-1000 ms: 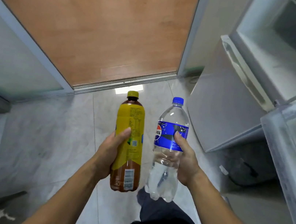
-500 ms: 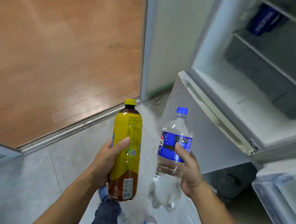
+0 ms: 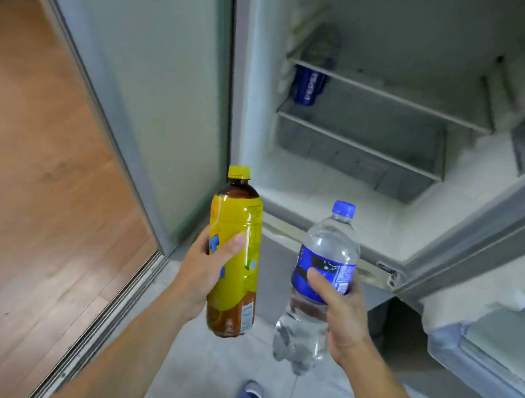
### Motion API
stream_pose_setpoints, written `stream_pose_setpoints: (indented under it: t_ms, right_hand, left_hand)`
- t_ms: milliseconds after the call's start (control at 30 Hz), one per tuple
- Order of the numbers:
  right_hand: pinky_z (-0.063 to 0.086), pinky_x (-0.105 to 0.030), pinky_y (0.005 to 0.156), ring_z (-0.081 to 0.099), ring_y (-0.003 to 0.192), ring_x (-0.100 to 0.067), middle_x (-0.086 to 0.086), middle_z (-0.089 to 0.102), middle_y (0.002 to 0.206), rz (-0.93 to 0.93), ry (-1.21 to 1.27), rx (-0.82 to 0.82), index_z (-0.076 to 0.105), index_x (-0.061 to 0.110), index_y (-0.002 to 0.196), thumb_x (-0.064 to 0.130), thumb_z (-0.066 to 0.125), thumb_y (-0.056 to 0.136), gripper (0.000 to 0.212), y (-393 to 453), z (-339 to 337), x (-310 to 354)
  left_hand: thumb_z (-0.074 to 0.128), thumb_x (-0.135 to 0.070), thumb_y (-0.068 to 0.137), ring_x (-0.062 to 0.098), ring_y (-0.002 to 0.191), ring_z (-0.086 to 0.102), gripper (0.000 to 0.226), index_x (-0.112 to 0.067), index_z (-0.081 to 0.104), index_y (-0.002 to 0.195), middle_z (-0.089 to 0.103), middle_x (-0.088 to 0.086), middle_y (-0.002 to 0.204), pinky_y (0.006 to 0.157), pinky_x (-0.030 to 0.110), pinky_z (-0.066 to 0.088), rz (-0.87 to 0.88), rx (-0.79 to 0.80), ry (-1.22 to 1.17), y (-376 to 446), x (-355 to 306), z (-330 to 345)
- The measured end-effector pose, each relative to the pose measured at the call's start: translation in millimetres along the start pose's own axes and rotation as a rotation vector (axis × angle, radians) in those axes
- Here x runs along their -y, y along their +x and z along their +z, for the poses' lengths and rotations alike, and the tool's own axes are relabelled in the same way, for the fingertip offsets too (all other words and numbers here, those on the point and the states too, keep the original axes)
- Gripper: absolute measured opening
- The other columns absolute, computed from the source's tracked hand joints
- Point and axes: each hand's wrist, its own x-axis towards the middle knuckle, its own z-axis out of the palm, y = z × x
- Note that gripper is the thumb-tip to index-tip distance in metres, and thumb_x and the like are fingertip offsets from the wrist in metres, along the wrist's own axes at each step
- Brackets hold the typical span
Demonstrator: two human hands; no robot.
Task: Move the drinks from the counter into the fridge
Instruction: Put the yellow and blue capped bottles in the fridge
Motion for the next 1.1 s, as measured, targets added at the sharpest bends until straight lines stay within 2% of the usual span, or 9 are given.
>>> stream_pose_setpoints:
  t_ms: [167,267,367,533,700,833,933,1033,1100]
  right_hand:
    - [0.061,-0.043,0.074,0.073,0.085,-0.023,-0.008,0.076,0.101,-0.094,0.04,-0.111,0.067,0.025,0.108,0.027,0.095,0.05,0.065,57,1,35]
    - [0.061,-0.041,0.076,0.073,0.089,-0.023,-0.007,0.075,0.103,-0.155,0.027,-0.185,0.065,0.024,0.109,0.023,0.092,0.059,0.058,95,6,56]
    - [0.057,-0.023,0.075,0.07,0.09,-0.006,0.007,0.072,0.104,-0.307,-0.109,-0.285,0.059,0.029,0.11,0.039,0.091,0.045,0.073,131,16,80]
    - [0.042,0.001,0.062,0.059,0.08,0.018,0.019,0.063,0.099,-0.393,-0.292,-0.377,0.05,0.039,0.103,0.049,0.089,0.038,0.076,182,33,104]
    - [0.047,-0.013,0.076,0.062,0.094,0.002,0.012,0.061,0.109,-0.378,-0.347,-0.375,0.049,0.032,0.116,0.044,0.092,0.044,0.084,221,44,110]
    - [0.058,-0.024,0.076,0.067,0.089,-0.003,0.013,0.068,0.1,-0.357,-0.342,-0.408,0.054,0.037,0.107,0.039,0.093,0.042,0.075,243,55,112]
    - [0.061,-0.036,0.08,0.07,0.089,-0.008,0.009,0.071,0.1,-0.303,-0.38,-0.407,0.059,0.028,0.112,0.036,0.093,0.044,0.076,250,61,105]
    - [0.058,-0.036,0.087,0.065,0.096,-0.007,0.014,0.063,0.105,-0.278,-0.447,-0.387,0.047,0.027,0.118,0.039,0.095,0.046,0.087,249,68,104]
    - [0.052,-0.032,0.094,0.058,0.109,-0.008,0.019,0.054,0.119,-0.265,-0.514,-0.352,0.035,0.034,0.127,0.052,0.092,0.044,0.102,243,73,113]
  left_hand:
    - [0.089,-0.042,0.05,0.022,0.092,0.073,0.057,-0.039,0.067,0.102,0.076,-0.001,0.1,0.07,0.037,0.06,0.113,0.037,0.164,68,-24,35]
    - [0.089,-0.042,0.045,0.018,0.089,0.073,0.059,-0.045,0.063,0.098,0.075,-0.006,0.096,0.075,0.04,0.06,0.203,-0.006,0.297,109,-37,56]
    - [0.088,-0.041,0.041,0.011,0.087,0.071,0.066,-0.048,0.057,0.099,0.072,-0.012,0.092,0.076,0.036,0.059,0.254,-0.021,0.418,148,-53,77]
    - [0.084,-0.036,0.036,-0.006,0.072,0.065,0.068,-0.045,0.054,0.096,0.067,-0.018,0.085,0.055,0.014,0.048,0.212,-0.01,0.549,198,-78,106]
    - [0.089,-0.023,0.054,0.015,0.09,0.068,0.067,-0.027,0.061,0.115,0.071,-0.003,0.1,0.074,0.029,0.056,0.176,0.03,0.661,242,-89,115]
    - [0.09,-0.021,0.058,0.008,0.088,0.066,0.06,-0.034,0.059,0.107,0.069,-0.008,0.098,0.069,0.024,0.054,0.153,0.112,0.648,266,-90,114]
    - [0.091,-0.022,0.061,0.007,0.086,0.066,0.057,-0.029,0.062,0.11,0.071,-0.005,0.1,0.07,0.023,0.054,0.134,0.151,0.648,279,-93,114]
    - [0.092,-0.03,0.057,0.012,0.09,0.069,0.058,-0.027,0.066,0.109,0.073,-0.001,0.105,0.082,0.034,0.058,0.145,0.19,0.696,288,-98,113]
    - [0.091,-0.038,0.054,0.016,0.101,0.067,0.075,-0.025,0.06,0.121,0.07,-0.001,0.113,0.089,0.04,0.057,0.189,0.246,0.742,291,-105,117]
